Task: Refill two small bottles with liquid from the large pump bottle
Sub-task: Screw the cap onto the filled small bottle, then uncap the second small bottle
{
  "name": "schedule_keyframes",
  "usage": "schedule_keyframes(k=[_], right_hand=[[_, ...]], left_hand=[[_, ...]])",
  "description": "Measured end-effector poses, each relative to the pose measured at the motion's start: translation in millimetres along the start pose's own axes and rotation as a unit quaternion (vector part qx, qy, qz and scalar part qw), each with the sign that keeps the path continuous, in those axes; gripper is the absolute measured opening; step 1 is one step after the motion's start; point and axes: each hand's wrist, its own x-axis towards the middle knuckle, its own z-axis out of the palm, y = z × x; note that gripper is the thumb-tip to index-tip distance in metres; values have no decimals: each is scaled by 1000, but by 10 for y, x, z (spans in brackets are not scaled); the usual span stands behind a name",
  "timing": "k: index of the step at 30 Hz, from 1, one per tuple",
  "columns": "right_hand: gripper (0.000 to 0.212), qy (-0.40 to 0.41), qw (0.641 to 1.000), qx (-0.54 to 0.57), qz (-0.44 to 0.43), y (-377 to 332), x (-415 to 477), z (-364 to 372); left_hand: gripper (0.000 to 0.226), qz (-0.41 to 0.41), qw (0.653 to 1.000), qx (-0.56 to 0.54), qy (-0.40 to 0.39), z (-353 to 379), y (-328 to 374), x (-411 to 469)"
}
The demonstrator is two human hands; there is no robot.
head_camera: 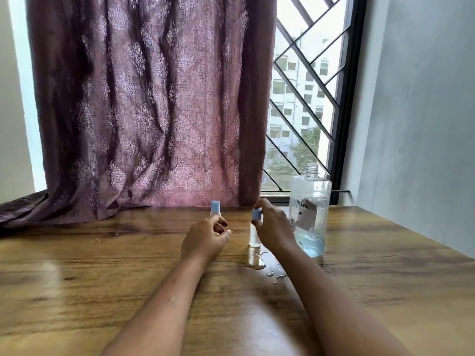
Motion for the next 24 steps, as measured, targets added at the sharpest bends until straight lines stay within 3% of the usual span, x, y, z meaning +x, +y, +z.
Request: schedule_keyframes(k=[7,18,24], right_hand=[[41,-11,1000,-6,-2,-17,3,-7],[63,-9,998,-50,42,174,98,52],[60,-24,998,-30,55,155,94,23]], left_hand=[[15,-51,996,50,58,-16,-31,31],[10,-50,997,39,49,23,-57,52],[12,-44,997,47,53,30,-69,59]])
